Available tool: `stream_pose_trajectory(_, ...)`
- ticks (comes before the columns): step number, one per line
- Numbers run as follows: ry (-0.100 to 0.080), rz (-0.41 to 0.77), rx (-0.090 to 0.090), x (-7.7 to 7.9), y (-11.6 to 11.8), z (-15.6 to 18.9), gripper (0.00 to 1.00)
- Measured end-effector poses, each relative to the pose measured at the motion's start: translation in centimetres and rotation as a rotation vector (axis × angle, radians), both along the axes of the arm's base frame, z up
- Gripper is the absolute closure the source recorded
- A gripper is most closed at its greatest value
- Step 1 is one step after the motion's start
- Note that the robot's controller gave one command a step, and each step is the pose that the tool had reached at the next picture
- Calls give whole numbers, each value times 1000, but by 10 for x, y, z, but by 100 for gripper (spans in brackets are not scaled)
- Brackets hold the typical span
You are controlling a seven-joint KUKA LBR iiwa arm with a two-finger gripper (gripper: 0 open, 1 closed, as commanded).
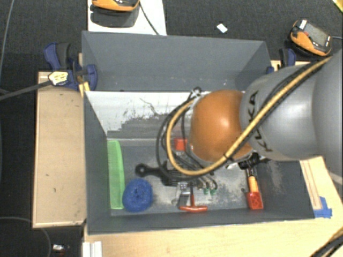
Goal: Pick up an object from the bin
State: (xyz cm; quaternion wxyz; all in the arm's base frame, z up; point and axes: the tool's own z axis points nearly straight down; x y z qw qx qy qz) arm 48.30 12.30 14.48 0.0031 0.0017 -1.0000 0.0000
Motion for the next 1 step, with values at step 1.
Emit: stream_pose_trajectory(1, -8, -6, 1, 2, -1, 4, 0)
